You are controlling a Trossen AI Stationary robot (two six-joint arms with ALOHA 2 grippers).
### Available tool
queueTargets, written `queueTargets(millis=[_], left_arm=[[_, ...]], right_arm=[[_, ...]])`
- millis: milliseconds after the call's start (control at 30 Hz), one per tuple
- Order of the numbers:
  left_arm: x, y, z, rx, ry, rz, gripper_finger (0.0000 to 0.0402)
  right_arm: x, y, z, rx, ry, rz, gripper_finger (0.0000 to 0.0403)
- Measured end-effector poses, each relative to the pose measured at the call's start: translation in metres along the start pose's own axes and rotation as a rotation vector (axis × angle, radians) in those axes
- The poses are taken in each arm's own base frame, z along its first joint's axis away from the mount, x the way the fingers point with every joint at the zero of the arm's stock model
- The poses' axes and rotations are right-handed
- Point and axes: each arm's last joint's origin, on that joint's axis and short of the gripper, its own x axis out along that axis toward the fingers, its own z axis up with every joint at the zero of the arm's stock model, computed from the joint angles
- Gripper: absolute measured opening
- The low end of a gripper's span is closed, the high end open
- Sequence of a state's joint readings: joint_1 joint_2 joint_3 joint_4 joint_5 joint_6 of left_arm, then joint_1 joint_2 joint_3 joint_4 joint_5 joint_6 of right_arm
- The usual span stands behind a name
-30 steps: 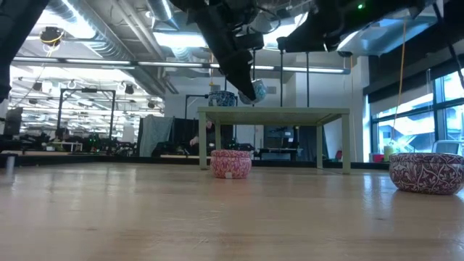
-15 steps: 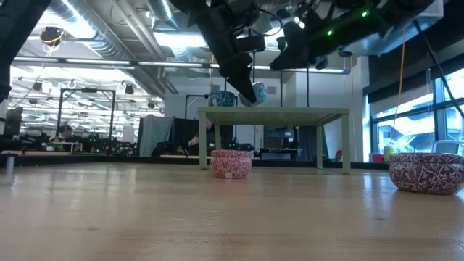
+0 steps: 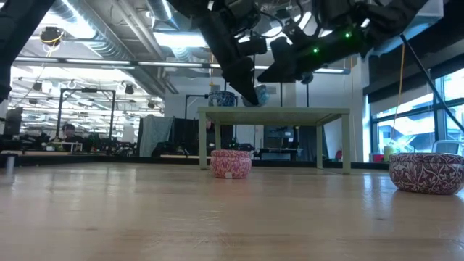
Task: Pick & Place candle stick holders
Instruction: Put the light blue scented candle on the shelf, then put the pink scented candle on the shelf
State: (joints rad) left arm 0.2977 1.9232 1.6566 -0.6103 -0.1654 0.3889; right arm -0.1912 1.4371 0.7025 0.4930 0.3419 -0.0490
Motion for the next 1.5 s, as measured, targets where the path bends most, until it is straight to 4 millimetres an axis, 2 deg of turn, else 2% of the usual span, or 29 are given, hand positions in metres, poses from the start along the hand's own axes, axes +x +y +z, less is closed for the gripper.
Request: queueTargets(millis=[300,567,1000,1133,1233,1333,1500], left_arm=[[0.000,0.001,0.001,0.000,-0.009,0.009,0.0323],[-0.001,-0.002,0.002,0.050,0.024,0.092,0.0340],[-0.012,-0.029,0.013,0.190,0.051,0.182,0.0340],[-0.028,-0.037,0.020,0.222,0.020,0.191,0.0340],[-0.049,-0.039,0.023,0.230,0.001,0.192,0.0340],[-0.079,-0.040,0.024,0.166,-0.022,0.223,0.0340],[-0.139,-0.037,0.012,-0.008,-0.054,0.195,0.0340]], right_arm=[[0.004,-0.003,-0.003,0.000,0.009,-0.002,0.0038],[0.004,-0.004,-0.004,0.000,0.012,-0.006,0.0038],[0.004,-0.005,-0.004,-0.018,0.015,-0.041,0.0038],[-0.002,-0.004,0.003,-0.020,-0.010,-0.031,0.0037],[-0.014,-0.003,0.014,-0.046,-0.041,-0.016,0.0037],[-0.032,0.000,0.025,-0.093,-0.058,0.017,0.0038],[-0.068,0.008,0.038,-0.188,-0.059,0.116,0.0039]])
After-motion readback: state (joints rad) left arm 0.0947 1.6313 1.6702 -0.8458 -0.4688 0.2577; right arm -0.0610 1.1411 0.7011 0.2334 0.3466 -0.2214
